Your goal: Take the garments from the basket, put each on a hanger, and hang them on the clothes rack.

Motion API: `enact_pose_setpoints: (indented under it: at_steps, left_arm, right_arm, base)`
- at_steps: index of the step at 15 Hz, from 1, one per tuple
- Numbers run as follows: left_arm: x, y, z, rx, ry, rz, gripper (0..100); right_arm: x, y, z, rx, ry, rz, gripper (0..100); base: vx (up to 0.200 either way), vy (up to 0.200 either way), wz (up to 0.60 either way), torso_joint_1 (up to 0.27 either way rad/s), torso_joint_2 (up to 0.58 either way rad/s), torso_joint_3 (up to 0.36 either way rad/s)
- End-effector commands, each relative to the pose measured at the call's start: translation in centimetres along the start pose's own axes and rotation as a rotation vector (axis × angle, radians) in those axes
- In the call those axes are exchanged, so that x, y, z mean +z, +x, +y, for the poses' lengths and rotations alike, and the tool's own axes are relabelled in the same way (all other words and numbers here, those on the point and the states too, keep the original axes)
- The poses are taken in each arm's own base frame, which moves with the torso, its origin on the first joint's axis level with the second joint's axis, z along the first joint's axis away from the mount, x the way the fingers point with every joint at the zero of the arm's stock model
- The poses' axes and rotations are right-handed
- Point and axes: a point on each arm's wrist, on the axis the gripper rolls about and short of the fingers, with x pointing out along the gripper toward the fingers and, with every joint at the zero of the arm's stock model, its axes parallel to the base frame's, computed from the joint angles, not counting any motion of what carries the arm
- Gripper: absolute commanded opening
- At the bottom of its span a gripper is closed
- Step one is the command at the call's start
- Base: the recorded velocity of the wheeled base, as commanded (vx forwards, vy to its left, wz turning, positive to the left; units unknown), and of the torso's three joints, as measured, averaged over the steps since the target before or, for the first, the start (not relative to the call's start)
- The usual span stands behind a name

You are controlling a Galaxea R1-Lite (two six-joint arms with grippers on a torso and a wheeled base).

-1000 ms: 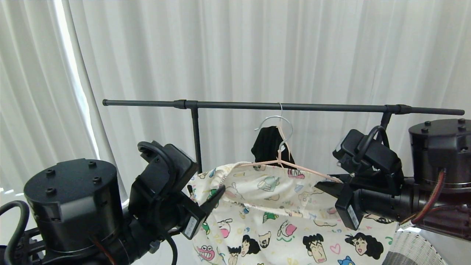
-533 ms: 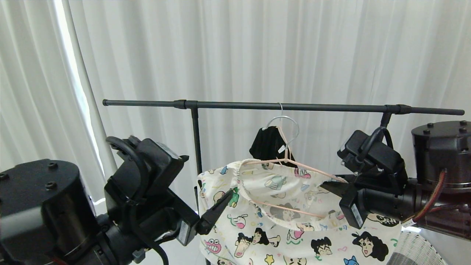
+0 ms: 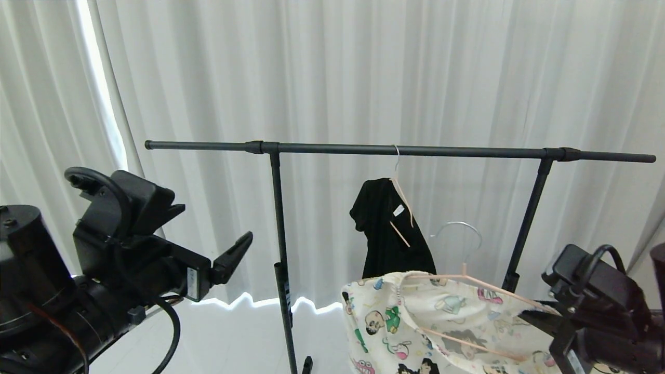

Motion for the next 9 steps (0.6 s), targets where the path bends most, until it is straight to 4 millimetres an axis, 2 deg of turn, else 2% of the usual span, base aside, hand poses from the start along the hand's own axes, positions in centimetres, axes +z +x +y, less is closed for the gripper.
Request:
enact_pose_setpoints:
  at_steps: [1, 6, 9]
  left_arm:
    - [-1.0, -0.6, 1.3, 0.069, -0.008, 0.032, 100]
    - [-3.5, -0.7, 2.2, 0.134, 0.001, 0.138, 100]
    - [-4.6, -1.0, 2.8, 0.169, 0.022, 0.186, 100]
  right_arm:
    - [-2.2, -2.9, -1.0, -0.072, 0.047, 0.024, 0]
    - [-5.7, -5.9, -2.8, -0.279, 0.208, 0.182, 0]
    - [-7.1, -7.0, -3.4, -0.398, 0.300, 0.225, 0]
  base:
    - [0.000, 0.000, 0.00, 0.000, 0.00, 0.000]
    - [0.000, 0.000, 0.00, 0.000, 0.00, 0.000]
    - [0.000, 0.000, 0.00, 0.000, 0.00, 0.000]
